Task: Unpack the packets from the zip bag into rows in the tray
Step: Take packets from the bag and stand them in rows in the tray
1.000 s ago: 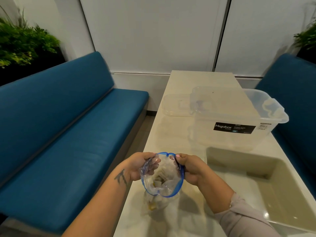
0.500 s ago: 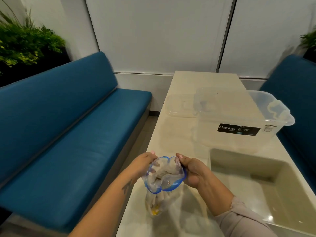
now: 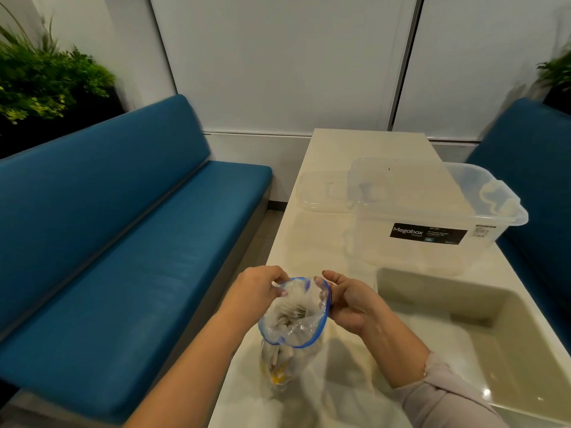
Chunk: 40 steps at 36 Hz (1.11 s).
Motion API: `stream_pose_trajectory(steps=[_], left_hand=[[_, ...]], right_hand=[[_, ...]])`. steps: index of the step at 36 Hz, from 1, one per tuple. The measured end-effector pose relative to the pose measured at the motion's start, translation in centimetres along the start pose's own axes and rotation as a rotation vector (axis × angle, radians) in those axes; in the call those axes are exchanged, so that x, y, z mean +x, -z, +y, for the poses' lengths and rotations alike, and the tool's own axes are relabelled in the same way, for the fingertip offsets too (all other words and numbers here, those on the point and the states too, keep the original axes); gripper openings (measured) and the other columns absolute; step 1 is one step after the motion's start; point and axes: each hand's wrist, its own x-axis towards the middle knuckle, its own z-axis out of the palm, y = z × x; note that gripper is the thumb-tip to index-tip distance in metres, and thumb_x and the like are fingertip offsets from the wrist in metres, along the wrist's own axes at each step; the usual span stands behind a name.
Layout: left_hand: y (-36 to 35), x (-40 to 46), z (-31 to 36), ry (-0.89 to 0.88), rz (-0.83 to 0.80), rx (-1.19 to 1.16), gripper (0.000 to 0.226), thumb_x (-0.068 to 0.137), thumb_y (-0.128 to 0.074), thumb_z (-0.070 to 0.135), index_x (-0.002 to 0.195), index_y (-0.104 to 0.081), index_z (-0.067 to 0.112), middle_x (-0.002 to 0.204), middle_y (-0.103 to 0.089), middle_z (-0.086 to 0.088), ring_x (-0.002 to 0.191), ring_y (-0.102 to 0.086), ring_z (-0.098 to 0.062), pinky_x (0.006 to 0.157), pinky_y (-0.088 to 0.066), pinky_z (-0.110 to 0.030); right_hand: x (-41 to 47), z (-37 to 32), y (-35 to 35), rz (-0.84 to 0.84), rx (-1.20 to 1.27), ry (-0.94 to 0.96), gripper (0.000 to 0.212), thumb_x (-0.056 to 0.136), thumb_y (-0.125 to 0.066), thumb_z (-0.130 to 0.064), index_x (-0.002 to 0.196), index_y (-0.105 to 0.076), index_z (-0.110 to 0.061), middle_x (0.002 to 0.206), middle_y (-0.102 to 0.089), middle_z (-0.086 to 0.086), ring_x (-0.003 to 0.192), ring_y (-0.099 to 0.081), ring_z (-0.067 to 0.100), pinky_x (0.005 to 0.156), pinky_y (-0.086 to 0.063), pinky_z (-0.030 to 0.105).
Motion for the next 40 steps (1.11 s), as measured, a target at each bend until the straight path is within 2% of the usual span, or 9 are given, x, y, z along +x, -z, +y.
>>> stream_pose_trajectory(steps=[2, 6, 11, 13, 16, 25, 32, 36, 40], left_hand=[[-0.1, -0.2, -0.5, -0.007, 0.061, -0.041, 0.005, 0.085, -0.066, 0.023, 0.089, -0.068, 0.022, 0.083, -0.067, 0.009, 0.077, -0.061, -0.009, 0.077, -0.054, -0.029], [-0.1, -0.6, -1.1, 0.008, 0.100, -0.091, 0.008, 0.088, -0.062, 0.029, 0.081, -0.061, 0.027, 0.076, -0.062, 0.014, 0.073, -0.060, -0.007, 0.069, -0.054, -0.022], [-0.2, -0.8, -0.3, -0.006, 0.085, -0.002, 0.009, 0.092, -0.054, 0.037, 0.090, -0.056, 0.028, 0.081, -0.063, 0.011, 0.075, -0.060, -0.008, 0.069, -0.055, -0.027], [-0.3, -0.7, 0.1, -0.013, 0.104, 0.042, 0.010, 0.092, -0.052, 0.039, 0.093, -0.055, 0.029, 0.082, -0.064, 0.010, 0.076, -0.061, -0.011, 0.071, -0.056, -0.033], [-0.1, -0.7, 0.5, -0.027, 0.125, 0.076, 0.012, 0.093, -0.051, 0.039, 0.093, -0.054, 0.027, 0.082, -0.065, 0.007, 0.074, -0.061, -0.016, 0.070, -0.056, -0.036], [0.8, -0.9, -0.1, -0.011, 0.061, 0.130, 0.018, 0.091, -0.054, 0.039, 0.100, -0.057, 0.024, 0.090, -0.068, 0.006, 0.076, -0.063, -0.012, 0.073, -0.056, -0.028], [1.6, -1.0, 1.4, -0.046, 0.103, 0.233, 0.029, 0.085, -0.059, 0.047, 0.106, -0.045, 0.033, 0.107, -0.060, 0.017, 0.091, -0.056, -0.008, 0.073, -0.046, -0.025], [1.7, -0.4, 3.0, -0.127, 0.020, 0.194, 0.025, 0.082, -0.066, 0.035, 0.087, -0.042, 0.032, 0.132, -0.047, 0.016, 0.110, -0.051, -0.008, 0.083, -0.042, -0.019], [1.6, 0.3, 3.2, -0.205, -0.038, 0.279, 0.029, 0.084, -0.058, 0.007, 0.063, -0.053, 0.026, 0.141, -0.041, 0.018, 0.113, -0.052, -0.005, 0.072, -0.040, -0.014]], right_hand=[[0.0, 0.1, 0.1, 0.030, -0.050, -0.012, 0.042, 0.083, -0.013, 0.018, 0.092, -0.048, -0.005, 0.070, -0.054, 0.014, 0.043, -0.039, 0.018, 0.036, -0.037, 0.016], [0.0, 0.1, -0.1, 0.123, -0.342, 0.083, 0.032, 0.086, -0.027, 0.010, 0.075, -0.050, -0.010, 0.066, -0.055, 0.011, 0.044, -0.030, 0.015, 0.036, -0.027, 0.015], [-0.7, 0.4, -0.7, 0.130, -0.786, 0.511, 0.009, 0.078, -0.066, -0.015, 0.075, -0.058, -0.015, 0.084, -0.054, 0.000, 0.075, -0.049, 0.017, 0.064, -0.040, 0.027], [-0.8, 0.7, -0.8, 0.162, -1.247, 0.678, 0.030, 0.069, -0.075, -0.038, 0.090, -0.056, -0.028, 0.098, -0.047, -0.012, 0.094, -0.042, 0.009, 0.082, -0.037, 0.028], [-0.8, 0.7, -1.0, 0.201, -1.648, 0.798, 0.035, 0.074, -0.071, -0.048, 0.101, -0.059, -0.029, 0.102, -0.056, -0.012, 0.101, -0.048, 0.012, 0.085, -0.032, 0.028], [-0.1, -0.8, -0.3, 0.271, -1.335, 0.652, 0.012, 0.090, -0.061, -0.026, 0.083, -0.068, -0.019, 0.083, -0.071, 0.001, 0.076, -0.061, 0.018, 0.058, -0.040, 0.024], [-0.5, -0.4, -0.6, 0.177, -1.441, 0.696, 0.016, 0.095, -0.047, -0.013, 0.097, -0.062, -0.018, 0.095, -0.069, 0.005, 0.082, -0.060, 0.023, 0.066, -0.043, 0.026], [-0.7, -0.4, -0.8, 0.153, -1.451, 0.719, 0.016, 0.097, -0.048, -0.019, 0.106, -0.061, -0.021, 0.098, -0.069, 0.003, 0.084, -0.061, 0.022, 0.069, -0.045, 0.026], [-0.9, -0.2, -0.7, 0.214, -1.355, 0.725, 0.021, 0.092, -0.056, -0.036, 0.109, -0.051, -0.024, 0.096, -0.066, 0.000, 0.080, -0.059, 0.018, 0.067, -0.045, 0.029]])
